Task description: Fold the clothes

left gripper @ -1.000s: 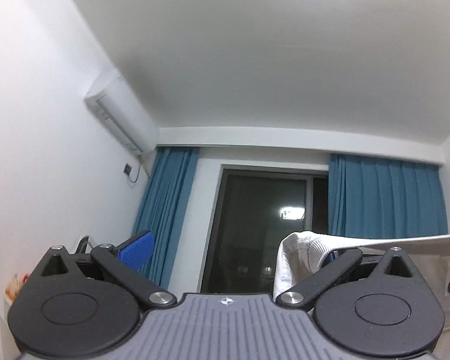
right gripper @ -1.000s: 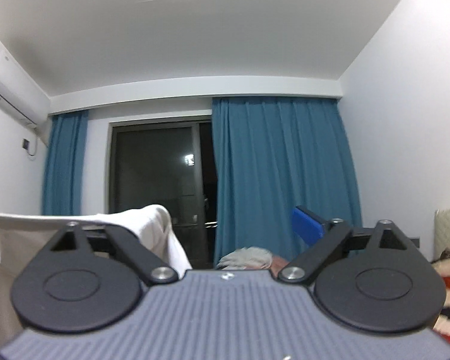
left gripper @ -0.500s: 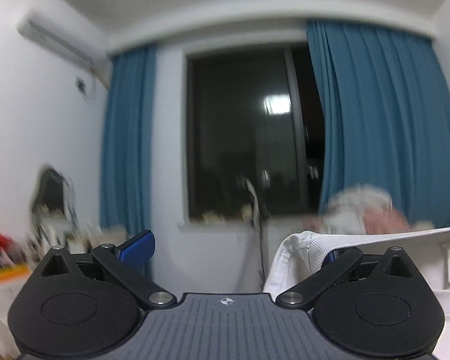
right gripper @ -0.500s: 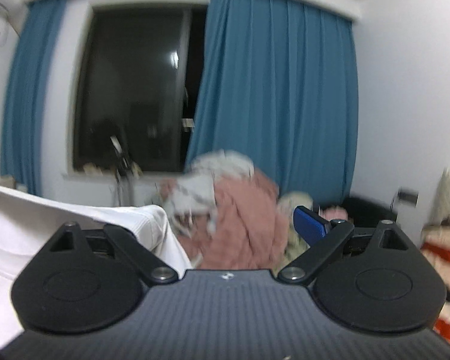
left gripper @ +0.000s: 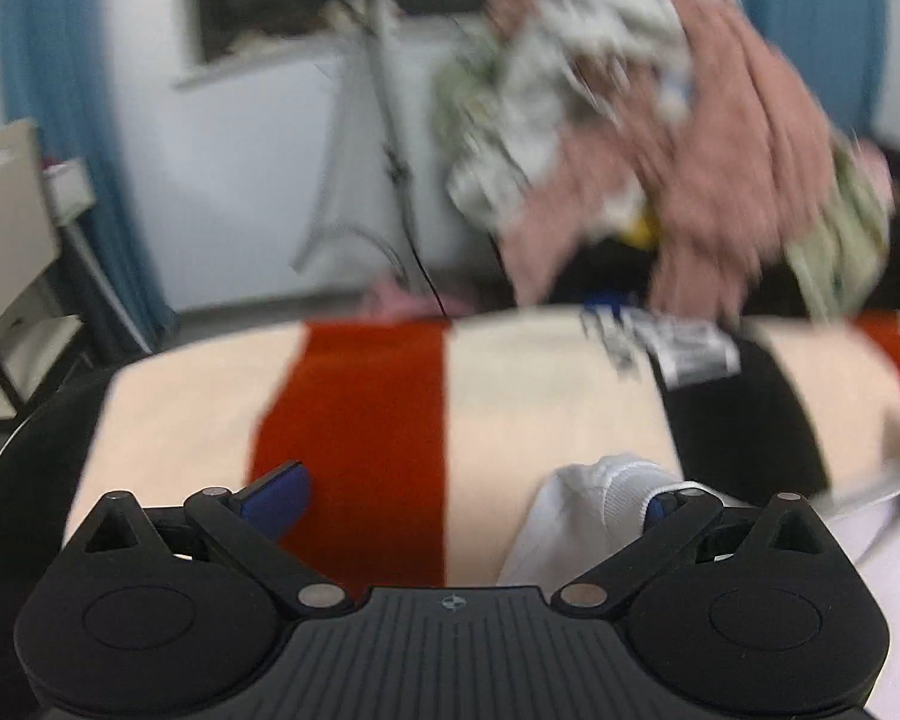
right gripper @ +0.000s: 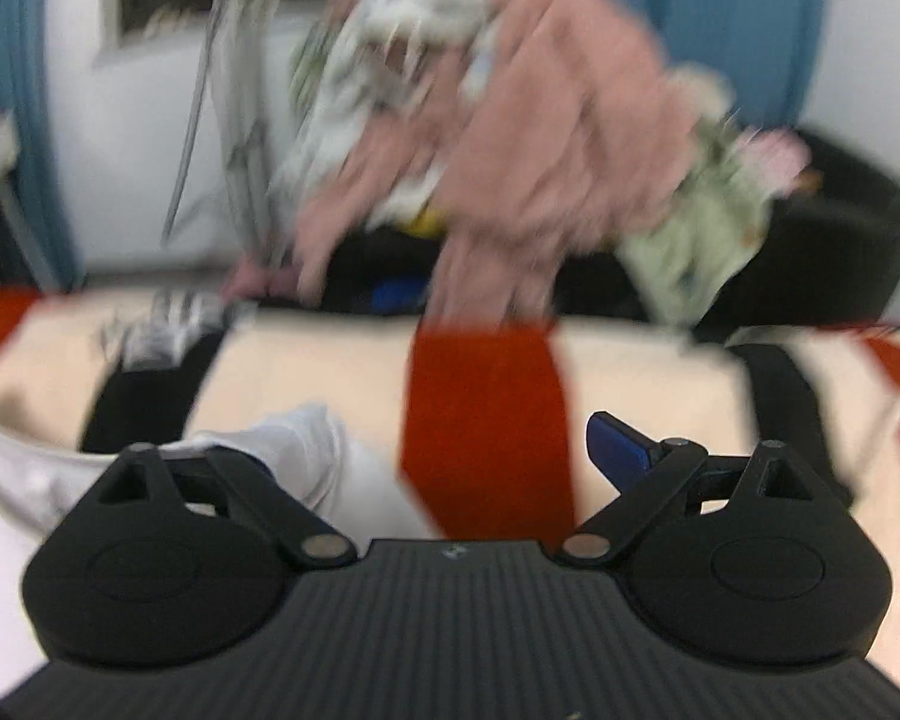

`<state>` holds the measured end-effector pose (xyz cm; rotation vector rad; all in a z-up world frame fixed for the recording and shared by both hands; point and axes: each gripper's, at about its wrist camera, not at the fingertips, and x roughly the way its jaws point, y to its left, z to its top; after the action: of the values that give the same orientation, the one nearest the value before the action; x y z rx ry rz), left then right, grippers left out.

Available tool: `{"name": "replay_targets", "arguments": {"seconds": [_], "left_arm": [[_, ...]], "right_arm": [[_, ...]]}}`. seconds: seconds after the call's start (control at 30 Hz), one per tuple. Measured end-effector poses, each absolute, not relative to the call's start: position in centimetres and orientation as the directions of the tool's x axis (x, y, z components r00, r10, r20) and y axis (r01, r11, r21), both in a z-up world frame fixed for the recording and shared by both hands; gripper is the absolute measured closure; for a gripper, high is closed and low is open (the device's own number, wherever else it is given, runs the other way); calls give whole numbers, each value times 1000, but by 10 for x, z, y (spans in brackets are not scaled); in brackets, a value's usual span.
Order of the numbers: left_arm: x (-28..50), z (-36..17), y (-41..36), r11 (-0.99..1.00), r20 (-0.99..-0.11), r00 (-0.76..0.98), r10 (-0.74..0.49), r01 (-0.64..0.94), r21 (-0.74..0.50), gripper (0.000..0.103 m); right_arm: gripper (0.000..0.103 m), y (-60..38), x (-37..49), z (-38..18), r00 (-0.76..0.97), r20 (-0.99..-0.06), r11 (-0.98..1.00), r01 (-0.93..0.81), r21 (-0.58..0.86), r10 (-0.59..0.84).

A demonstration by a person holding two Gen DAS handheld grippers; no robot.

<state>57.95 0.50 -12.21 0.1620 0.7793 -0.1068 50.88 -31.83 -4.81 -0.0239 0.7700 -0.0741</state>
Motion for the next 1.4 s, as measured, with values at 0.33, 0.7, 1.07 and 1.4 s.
{"name": "replay_targets", "arguments": {"seconds": [0.33,0.7,1.07,1.4], "left_arm": [[554,-56,-8,912,-809,552,-201,406,50,0],[323,16,4,960,-569,795,-209,279,37,1],[56,33,18,976,-353,914,-202,218,6,1],[-2,-19,39,980,-284,938,-197,190,-54,0]], "right_arm": [[8,-280,492,-22,622,-781,991,-128,-39,50],[8,-273,312,47,812,-577,996,-69,49,85],[8,-237,65,66,924,-372,994,-59,89,88],[8,-241,5,20,957,-283,995,-35,95,61]]}}
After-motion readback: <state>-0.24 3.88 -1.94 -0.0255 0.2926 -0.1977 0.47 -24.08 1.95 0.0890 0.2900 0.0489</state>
